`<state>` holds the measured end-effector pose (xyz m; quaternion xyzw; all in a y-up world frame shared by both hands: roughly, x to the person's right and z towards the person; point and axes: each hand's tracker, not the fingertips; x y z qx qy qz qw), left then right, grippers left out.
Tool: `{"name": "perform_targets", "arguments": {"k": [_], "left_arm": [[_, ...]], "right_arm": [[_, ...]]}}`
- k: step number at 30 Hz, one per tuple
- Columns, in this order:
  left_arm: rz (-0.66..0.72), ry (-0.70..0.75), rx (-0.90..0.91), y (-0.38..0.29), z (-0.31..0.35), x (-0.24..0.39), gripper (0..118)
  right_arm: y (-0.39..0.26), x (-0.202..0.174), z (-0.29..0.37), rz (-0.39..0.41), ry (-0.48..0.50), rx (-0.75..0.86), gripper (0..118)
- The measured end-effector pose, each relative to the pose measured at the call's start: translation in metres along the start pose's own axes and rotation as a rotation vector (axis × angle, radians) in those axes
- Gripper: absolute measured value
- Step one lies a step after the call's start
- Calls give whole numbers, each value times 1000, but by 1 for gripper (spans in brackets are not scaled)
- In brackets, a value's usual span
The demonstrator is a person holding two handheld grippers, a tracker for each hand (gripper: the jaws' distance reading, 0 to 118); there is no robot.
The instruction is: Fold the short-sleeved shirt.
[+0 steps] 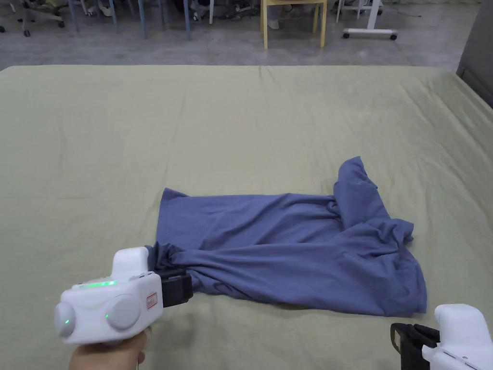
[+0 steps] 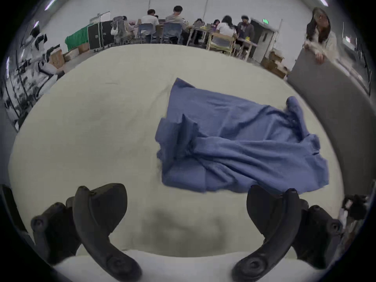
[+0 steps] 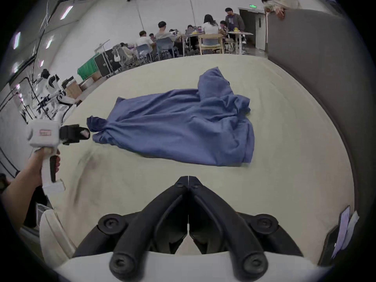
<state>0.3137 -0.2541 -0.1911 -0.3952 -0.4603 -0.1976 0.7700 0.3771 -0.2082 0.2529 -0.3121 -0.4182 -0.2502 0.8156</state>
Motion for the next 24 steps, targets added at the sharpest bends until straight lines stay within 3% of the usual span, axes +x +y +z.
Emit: {"name": "perform_targets", "arguments": {"k": [3, 6, 7, 8, 10, 13, 15, 16, 17, 18, 19, 22, 24], "left_arm": [[-69, 40, -78, 10, -36, 8, 118], [-54, 1, -62, 17, -52, 11, 117], [-74, 6, -53, 22, -52, 15, 107], [-99, 12, -39, 25, -48, 17, 86], [-89, -55, -38, 29, -45, 20, 6], [-92, -41, -35, 23, -30, 32, 3], [-44, -111, -12, 17, -19, 25, 3], [5, -139, -35, 21, -16, 17, 3], [47, -154, -27, 21, -10, 11, 3], [75, -169, -15, 20, -4, 6, 3], [78, -174, -8, 19, 2, 2, 3], [72, -179, -1, 25, 9, -8, 3], [84, -188, -1, 27, 10, -13, 3]], "right_arm": [[0, 5, -8, -8, -10, -19, 2], [2, 15, -20, -40, -34, -37, 2], [4, 19, -26, -43, -48, -45, 2], [6, 24, -31, -49, -72, -52, 2], [12, 34, -39, -72, -95, -56, 2], [23, 53, -55, -114, -89, -70, 2], [32, 70, -63, -172, -54, -73, 2], [36, 79, -67, -183, -17, -73, 18], [41, 86, -70, -193, 8, -79, 61], [47, 93, -73, -195, -30, -81, 110], [54, 98, -77, -214, -73, -106, 118], [68, 107, -84, -208, -75, -91, 117], [69, 106, -101, -170, -97, -165, 117]]}}
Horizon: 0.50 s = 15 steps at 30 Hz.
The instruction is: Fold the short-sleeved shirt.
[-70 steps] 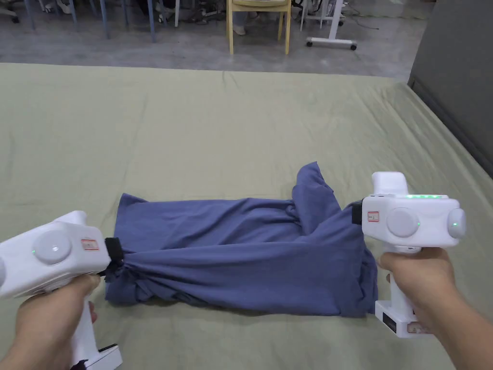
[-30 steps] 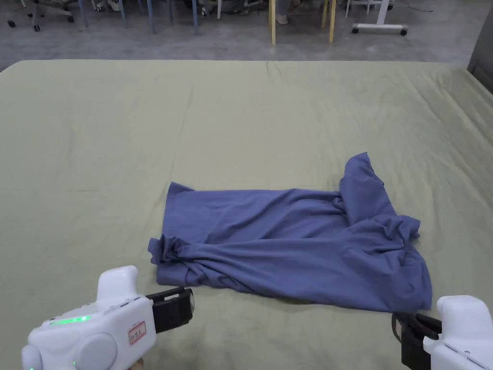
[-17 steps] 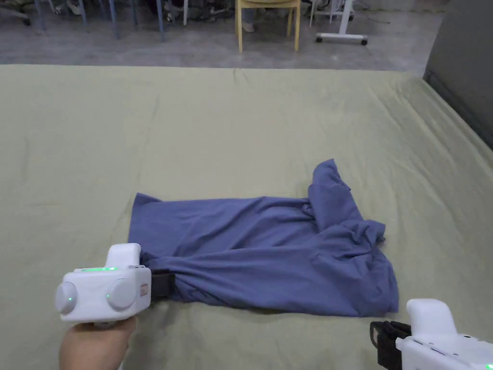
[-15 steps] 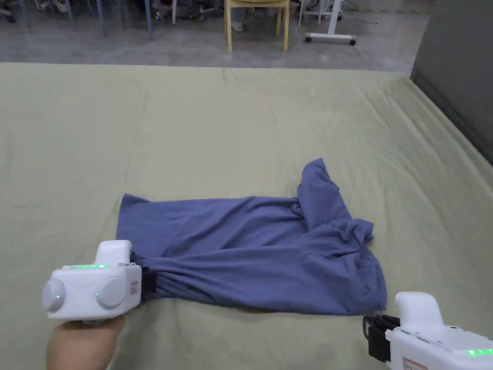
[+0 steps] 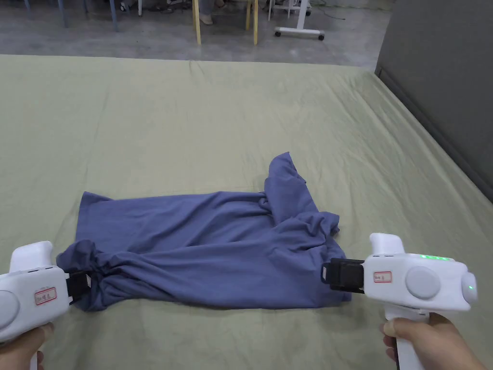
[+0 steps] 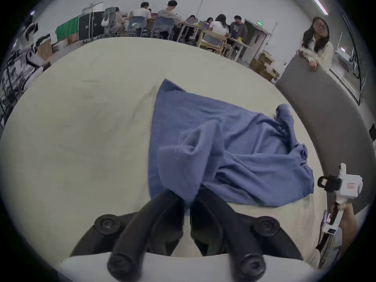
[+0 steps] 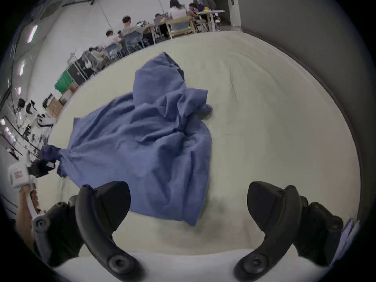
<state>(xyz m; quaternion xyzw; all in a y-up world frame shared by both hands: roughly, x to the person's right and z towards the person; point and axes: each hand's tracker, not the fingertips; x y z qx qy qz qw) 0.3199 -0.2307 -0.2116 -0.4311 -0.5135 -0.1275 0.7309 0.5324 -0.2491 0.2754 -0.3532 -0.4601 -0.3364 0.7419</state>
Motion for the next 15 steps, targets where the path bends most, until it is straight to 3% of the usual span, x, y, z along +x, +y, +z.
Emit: {"name": "perform_targets", "arguments": {"k": [3, 4, 5, 6, 7, 11, 15], "left_arm": [[4, 6, -5, 2, 0, -5, 3], [16, 0, -11, 0, -3, -7, 3], [30, -12, -18, 0, -5, -9, 3], [41, -17, -21, 0, -7, -10, 3], [50, -27, -31, 0, -10, -10, 3], [70, -38, -54, -3, -27, -10, 3], [93, -44, -29, -5, -24, -10, 2]], "right_arm": [[1, -17, -21, 91, -32, -19, 112], [-1, -21, -24, 121, -43, -1, 105], [-2, -26, -27, 142, -64, -2, 84], [-3, -29, -31, 141, -70, -17, 54], [-6, -29, -32, 92, -11, -25, 32], [-7, -28, -28, 69, -22, 0, 17], [-6, -31, -20, 76, -32, 7, 12]]}}
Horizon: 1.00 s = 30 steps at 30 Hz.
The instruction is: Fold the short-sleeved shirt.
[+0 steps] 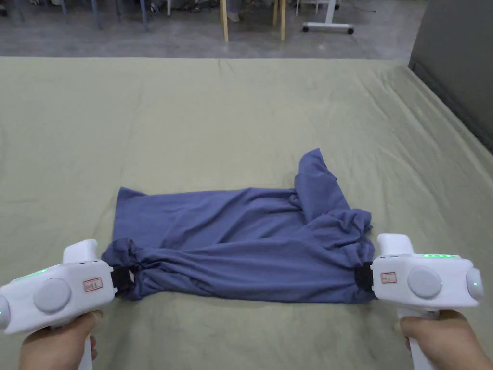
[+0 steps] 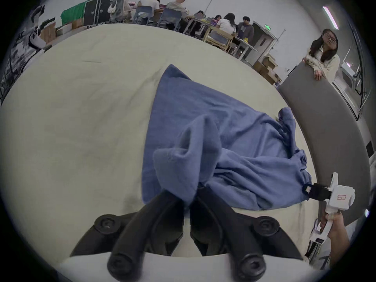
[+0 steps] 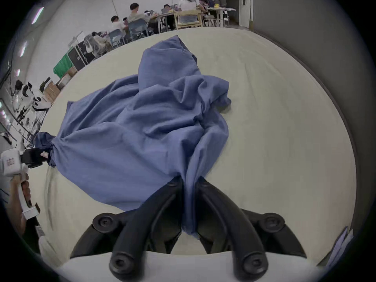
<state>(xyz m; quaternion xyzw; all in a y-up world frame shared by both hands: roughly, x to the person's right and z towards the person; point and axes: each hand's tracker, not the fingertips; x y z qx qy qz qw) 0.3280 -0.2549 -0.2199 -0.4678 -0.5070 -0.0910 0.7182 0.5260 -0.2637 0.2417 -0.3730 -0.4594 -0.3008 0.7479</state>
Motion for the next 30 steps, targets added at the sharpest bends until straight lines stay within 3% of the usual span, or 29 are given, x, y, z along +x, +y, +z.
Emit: {"name": "perform_targets", "arguments": {"k": [13, 16, 30], "left_arm": [[65, -82, 100, -5, 57, -19, 2], [68, -111, 132, -11, 78, -17, 2], [129, -185, 230, -51, 159, -8, 2]], "right_arm": [[-6, 8, 68, -48, 52, 31, 10], [-13, 13, 87, -115, 88, 25, 10], [-62, 19, 132, -104, 101, -14, 10]]}}
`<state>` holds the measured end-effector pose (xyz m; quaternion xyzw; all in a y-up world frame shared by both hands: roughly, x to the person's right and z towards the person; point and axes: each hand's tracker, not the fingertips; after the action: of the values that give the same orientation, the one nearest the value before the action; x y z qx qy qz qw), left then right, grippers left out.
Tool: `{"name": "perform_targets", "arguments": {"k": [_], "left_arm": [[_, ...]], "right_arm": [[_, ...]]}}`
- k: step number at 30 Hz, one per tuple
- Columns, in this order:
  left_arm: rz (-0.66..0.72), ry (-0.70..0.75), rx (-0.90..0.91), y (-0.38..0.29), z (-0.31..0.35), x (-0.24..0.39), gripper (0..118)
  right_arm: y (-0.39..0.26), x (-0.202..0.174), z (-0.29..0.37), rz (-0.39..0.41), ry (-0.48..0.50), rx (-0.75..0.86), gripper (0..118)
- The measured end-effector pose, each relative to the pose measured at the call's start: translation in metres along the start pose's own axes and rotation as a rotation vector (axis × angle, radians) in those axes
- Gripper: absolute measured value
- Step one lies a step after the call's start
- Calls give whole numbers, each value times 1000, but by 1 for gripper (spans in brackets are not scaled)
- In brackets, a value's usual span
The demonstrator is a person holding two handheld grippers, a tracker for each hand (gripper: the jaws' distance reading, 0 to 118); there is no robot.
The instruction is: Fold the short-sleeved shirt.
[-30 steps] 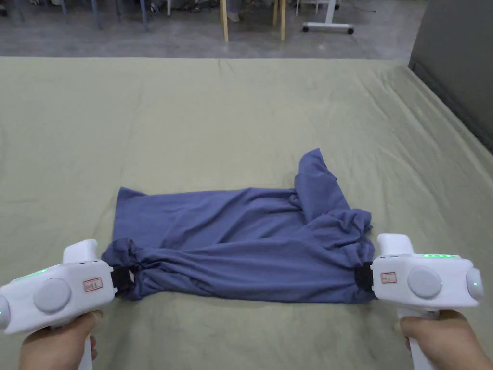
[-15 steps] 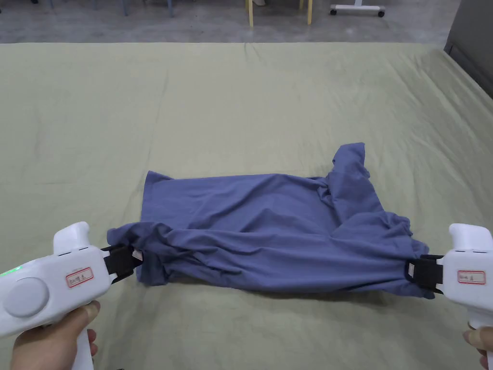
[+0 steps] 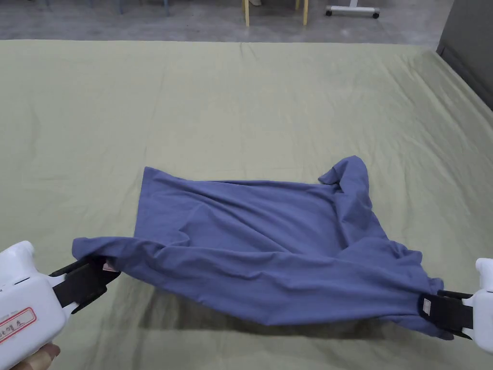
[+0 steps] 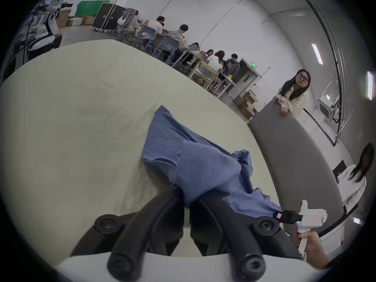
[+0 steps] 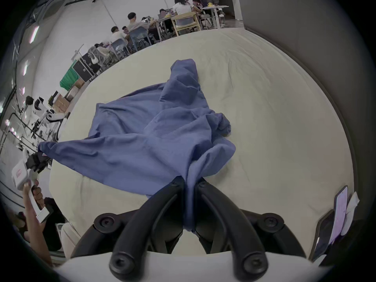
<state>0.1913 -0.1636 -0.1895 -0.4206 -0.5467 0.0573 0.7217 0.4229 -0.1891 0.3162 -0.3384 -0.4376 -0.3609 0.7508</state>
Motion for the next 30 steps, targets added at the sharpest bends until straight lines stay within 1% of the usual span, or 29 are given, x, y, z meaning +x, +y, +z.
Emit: {"name": "perform_targets", "arguments": {"k": [3, 5, 7, 9, 11, 14, 17, 20, 22, 23, 25, 28, 30], "left_arm": [[-25, 31, -28, -8, -10, 1, 2], [-2, 43, -55, -9, -21, -3, 2], [43, 39, -47, -7, -29, -5, 2], [42, 62, -43, -1, -33, -3, 2], [35, 68, -40, 4, -36, 0, 2], [3, 102, -49, 7, -40, 4, 2], [6, 147, -86, 5, -54, 2, 2], [3, 230, -136, -1, -70, -7, 2], [-20, 293, -200, -5, -85, -14, 2], [-13, 333, -231, -7, -99, -31, 2], [-4, 346, -276, -11, -114, -42, 2], [-14, 368, -294, -15, -124, -45, 2], [-30, 377, -299, -16, -124, -43, 2]], "right_arm": [[-3, 7, -11, -33, -16, -13, 10], [-4, 9, -21, -19, -42, -27, 10], [-5, 15, -26, -29, -50, -35, 10], [-6, 18, -25, -38, -58, -38, 10], [-6, 18, -24, -28, -73, -32, 10], [-5, 23, -28, -31, -84, -28, 10], [-4, 22, -38, -21, -105, -35, 10], [-6, 23, -47, -15, -123, -52, 10], [-8, 25, -53, -10, -130, -62, 10], [-8, 25, -56, -3, -138, -76, 10], [-7, 25, -61, 4, -148, -90, 10], [-5, 22, -65, 16, -160, -105, 10], [-3, 20, -68, 49, -169, -117, 10]]}}
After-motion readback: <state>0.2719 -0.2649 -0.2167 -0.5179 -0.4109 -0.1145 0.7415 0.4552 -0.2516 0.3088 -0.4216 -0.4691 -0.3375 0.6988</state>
